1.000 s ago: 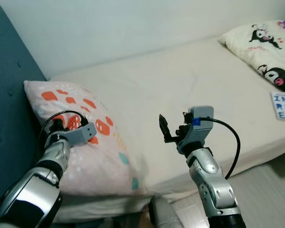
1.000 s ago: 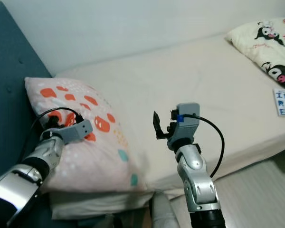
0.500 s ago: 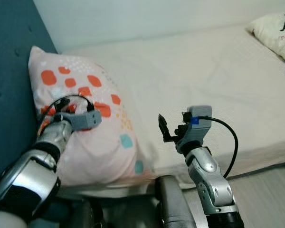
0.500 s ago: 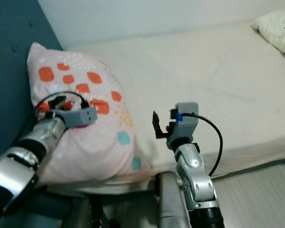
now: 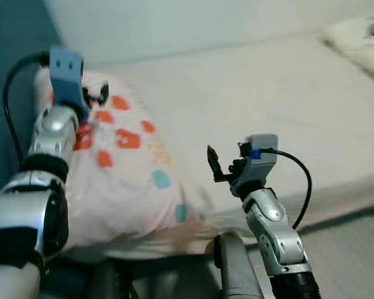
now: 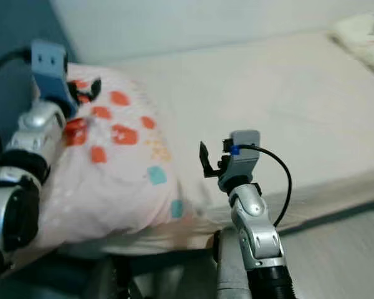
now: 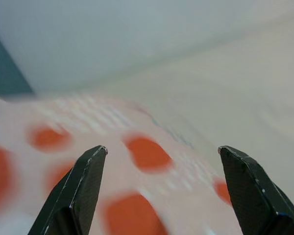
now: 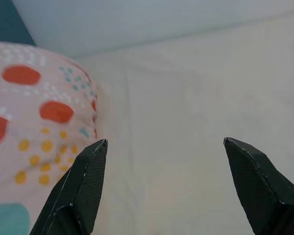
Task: Clean up the room
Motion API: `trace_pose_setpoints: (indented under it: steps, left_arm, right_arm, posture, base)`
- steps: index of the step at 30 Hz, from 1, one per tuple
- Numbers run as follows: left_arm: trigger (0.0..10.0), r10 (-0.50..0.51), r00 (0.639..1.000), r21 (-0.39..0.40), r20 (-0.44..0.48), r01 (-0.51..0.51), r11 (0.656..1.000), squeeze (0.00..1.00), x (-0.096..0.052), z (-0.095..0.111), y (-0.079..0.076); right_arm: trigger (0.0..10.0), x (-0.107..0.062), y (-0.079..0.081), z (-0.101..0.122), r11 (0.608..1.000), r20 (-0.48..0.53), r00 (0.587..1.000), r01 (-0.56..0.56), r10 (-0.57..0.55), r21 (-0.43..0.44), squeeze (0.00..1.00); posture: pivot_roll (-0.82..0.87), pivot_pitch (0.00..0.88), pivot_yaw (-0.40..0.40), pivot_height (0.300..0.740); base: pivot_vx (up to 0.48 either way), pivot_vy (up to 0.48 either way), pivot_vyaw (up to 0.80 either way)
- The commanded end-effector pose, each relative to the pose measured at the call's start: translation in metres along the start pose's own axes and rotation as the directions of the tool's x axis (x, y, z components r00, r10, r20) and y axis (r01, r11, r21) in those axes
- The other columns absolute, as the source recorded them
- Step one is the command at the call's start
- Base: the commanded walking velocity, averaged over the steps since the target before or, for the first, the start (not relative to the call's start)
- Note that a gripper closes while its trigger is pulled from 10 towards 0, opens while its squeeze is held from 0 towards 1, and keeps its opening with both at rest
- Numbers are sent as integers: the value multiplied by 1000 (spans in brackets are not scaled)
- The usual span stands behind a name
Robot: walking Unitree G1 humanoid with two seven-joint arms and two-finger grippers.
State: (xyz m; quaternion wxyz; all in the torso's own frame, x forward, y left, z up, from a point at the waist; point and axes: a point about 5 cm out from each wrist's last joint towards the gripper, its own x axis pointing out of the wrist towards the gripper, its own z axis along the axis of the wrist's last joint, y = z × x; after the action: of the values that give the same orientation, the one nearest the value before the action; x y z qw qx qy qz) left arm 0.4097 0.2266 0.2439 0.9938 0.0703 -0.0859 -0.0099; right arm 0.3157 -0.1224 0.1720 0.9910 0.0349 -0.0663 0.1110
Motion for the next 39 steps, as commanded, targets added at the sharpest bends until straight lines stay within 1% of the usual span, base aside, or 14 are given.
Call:
trace_pose_setpoints:
  steps: [1,2,5,9,11,14,15,16,20,27,30,32,34,39]
  left_arm:
    - [10000,17,997,-60,-81,-22,998,0,-11,-27,5]
    - [10000,17,997,-60,-81,-22,998,0,-11,-27,5]
    - [10000,-3,985,-160,-175,-25,987,0,-30,-73,-20]
    - [10000,63,986,-200,-154,-93,975,0,-30,-75,-31]
    - [10000,142,986,-275,-90,-162,948,0,-21,-57,-32]
    - [10000,157,986,-333,-60,-168,928,0,-15,-45,-33]
    - [10000,140,990,-459,19,-116,881,0,-2,-17,-40]
    - [10000,124,991,-500,51,-82,862,0,3,-6,-45]
    - [10000,84,989,-564,118,-3,826,0,16,26,-58]
    - [10000,96,981,-551,166,12,834,0,23,52,-61]
    - [10000,148,971,-481,186,-41,876,0,23,61,-53]
    - [10000,253,948,-366,193,-169,915,0,21,64,-38]
    - [10000,326,924,-286,202,-263,921,0,19,66,-24]
    - [10000,387,899,-188,203,-352,917,0,17,71,-7]
  right_arm:
    - [10000,1,4,-3,1000,-6,1000,-22,22,14,0]
    - [10000,1,4,-3,1000,-6,1000,-22,22,14,0]
    - [10000,5,8,-3,999,-3,999,-41,41,14,0]
    - [10000,5,9,-3,999,-2,999,-47,47,16,0]
    - [10000,4,9,-3,999,0,999,-46,46,19,0]
    - [10000,2,8,-4,999,-1,999,-44,44,21,0]
    - [10000,0,8,-6,999,-6,999,-39,39,23,0]
    - [10000,-1,9,-7,999,-9,999,-37,37,25,0]
    - [10000,-5,11,-9,999,-17,999,-27,27,34,0]
    - [10000,-13,5,-14,998,-32,999,29,-27,63,0]
    - [10000,-18,-7,-16,979,-24,996,88,-85,185,0]
    - [10000,-18,-8,-17,969,-18,997,83,-81,233,0]
    - [10000,-14,-2,-16,966,-8,999,47,-46,253,0]
    - [10000,-6,6,-9,951,22,1000,1,-9,309,0]
  posture:
    - [-275,194,75,540]
    - [-275,194,75,540]
    - [-265,193,67,540]
    - [-265,198,65,540]
    - [-269,205,66,540]
    - [-269,205,66,540]
    - [-274,220,72,540]
    - [-274,220,72,540]
    - [-286,247,83,540]
    - [-292,274,100,540]
    - [-276,306,113,540]
    - [-267,325,116,540]
    - [-265,335,118,540]
    - [-257,347,118,540]
  base:
    - [0,0,0]
    - [0,0,0]
    - [0,0,0]
    - [0,0,0]
    - [0,0,0]
    - [0,0,0]
    - [0,0,0]
    - [0,0,0]
    - [0,0,0]
    - [0,0,0]
    - [0,0,0]
    - [0,0,0]
    - [0,0,0]
    - [0,0,0]
